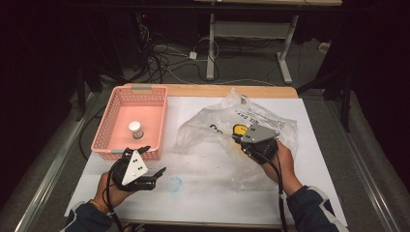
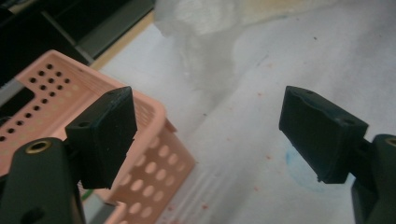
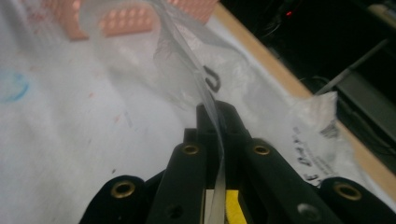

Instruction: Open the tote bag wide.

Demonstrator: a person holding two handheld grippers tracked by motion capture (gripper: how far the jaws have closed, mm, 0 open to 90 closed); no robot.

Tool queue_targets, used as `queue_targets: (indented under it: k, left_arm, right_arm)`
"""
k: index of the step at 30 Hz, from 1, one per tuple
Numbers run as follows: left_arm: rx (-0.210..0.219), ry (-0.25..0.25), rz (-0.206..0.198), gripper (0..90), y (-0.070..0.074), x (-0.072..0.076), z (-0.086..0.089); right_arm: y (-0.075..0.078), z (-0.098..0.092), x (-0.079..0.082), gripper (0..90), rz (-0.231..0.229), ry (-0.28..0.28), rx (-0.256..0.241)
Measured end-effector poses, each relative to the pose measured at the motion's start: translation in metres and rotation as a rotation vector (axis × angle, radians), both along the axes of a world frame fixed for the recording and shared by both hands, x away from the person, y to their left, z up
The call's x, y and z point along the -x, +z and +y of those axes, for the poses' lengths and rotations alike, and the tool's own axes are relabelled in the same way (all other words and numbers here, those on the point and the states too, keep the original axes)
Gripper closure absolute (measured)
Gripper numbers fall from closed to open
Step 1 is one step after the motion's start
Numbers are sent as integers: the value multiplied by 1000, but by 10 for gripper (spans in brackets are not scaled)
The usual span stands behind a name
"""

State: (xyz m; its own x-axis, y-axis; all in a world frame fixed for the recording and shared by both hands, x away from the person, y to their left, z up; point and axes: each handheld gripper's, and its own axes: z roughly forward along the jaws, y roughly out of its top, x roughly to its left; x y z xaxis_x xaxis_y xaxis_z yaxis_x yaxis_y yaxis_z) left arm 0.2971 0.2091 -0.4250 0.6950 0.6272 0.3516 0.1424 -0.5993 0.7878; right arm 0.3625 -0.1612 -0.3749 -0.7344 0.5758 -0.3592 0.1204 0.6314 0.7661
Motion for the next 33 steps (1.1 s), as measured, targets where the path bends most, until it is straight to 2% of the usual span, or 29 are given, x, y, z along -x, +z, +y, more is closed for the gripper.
queue_targets:
  k: [1,2,3,6,10,13,18,22,24,25,27,28,30,32,33]
  left_arm:
    - [15,7,-11,183,5,-1,2]
    - [22,15,-19,184,7,-1,3]
    - [33,26,-26,184,11,-1,5]
    - [61,54,-35,184,17,-4,12]
    - [70,93,-28,190,22,-9,21]
    - [74,122,-20,190,27,-14,27]
    - [72,158,4,190,35,-32,35]
    - [37,170,37,190,43,-56,38]
    - [17,180,66,190,44,-70,39]
    - [-18,197,95,190,43,-81,39]
    - [-77,225,126,190,40,-101,40]
    - [-83,240,174,190,37,-111,42]
    - [-93,268,237,190,31,-130,47]
    - [-114,306,316,190,22,-146,52]
    - [-126,324,339,189,18,-152,54]
  right_arm:
    - [5,-1,0,900,-14,-8,-9]
    - [15,-3,2,900,-78,-40,-16]
    - [15,-3,2,900,-78,-40,-16]
    - [32,-5,5,900,-162,-70,-29]
    - [46,-7,11,900,-221,-88,-71]
    - [42,-3,13,900,-201,-66,-69]
    - [30,1,11,900,-145,-39,-58]
    - [31,1,13,900,-118,-11,-78]
    - [32,1,13,900,-106,0,-91]
    - [32,1,13,900,-105,4,-93]
    - [32,1,14,900,-101,16,-92]
    - [31,1,15,900,-99,18,-90]
    - [31,0,15,900,-98,24,-95]
    - [31,0,14,900,-97,25,-96]
    - [31,0,14,900,-98,23,-98]
